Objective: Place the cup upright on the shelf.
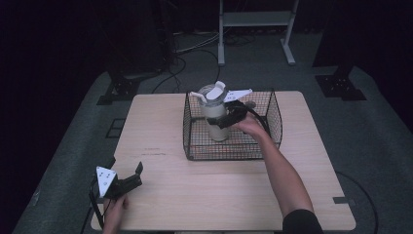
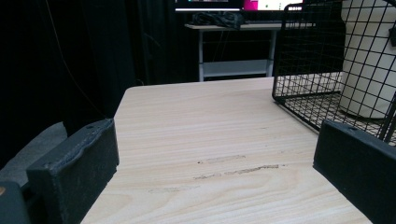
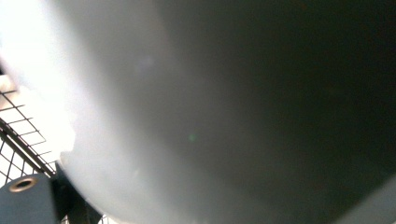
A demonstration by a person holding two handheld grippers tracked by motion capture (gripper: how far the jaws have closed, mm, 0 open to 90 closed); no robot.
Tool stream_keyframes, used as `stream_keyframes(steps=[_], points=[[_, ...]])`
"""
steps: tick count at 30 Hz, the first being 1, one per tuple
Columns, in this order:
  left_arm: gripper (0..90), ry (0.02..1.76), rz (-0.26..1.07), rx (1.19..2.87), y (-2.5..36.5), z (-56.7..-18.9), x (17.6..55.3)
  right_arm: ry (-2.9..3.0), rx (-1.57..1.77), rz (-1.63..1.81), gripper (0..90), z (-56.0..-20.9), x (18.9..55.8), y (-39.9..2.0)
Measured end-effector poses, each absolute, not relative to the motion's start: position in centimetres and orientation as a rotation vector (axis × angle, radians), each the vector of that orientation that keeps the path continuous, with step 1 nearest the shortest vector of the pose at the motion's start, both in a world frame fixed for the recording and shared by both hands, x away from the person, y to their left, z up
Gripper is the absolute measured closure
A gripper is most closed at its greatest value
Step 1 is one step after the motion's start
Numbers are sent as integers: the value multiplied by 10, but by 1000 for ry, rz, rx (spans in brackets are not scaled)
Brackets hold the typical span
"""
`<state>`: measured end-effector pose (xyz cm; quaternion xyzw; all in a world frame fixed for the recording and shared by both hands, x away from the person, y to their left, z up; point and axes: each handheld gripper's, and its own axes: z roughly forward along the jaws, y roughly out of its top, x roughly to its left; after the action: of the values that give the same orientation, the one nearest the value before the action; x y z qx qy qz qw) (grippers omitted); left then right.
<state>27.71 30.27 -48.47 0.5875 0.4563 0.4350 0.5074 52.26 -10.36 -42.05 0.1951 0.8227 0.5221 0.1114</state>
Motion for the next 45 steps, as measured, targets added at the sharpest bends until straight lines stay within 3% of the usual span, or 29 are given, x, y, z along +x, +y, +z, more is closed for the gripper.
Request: stream_keyframes(steps=[45], points=[[0, 1077, 1066, 1431, 300, -485, 275, 2443, 672, 1395, 85, -407, 501, -135]])
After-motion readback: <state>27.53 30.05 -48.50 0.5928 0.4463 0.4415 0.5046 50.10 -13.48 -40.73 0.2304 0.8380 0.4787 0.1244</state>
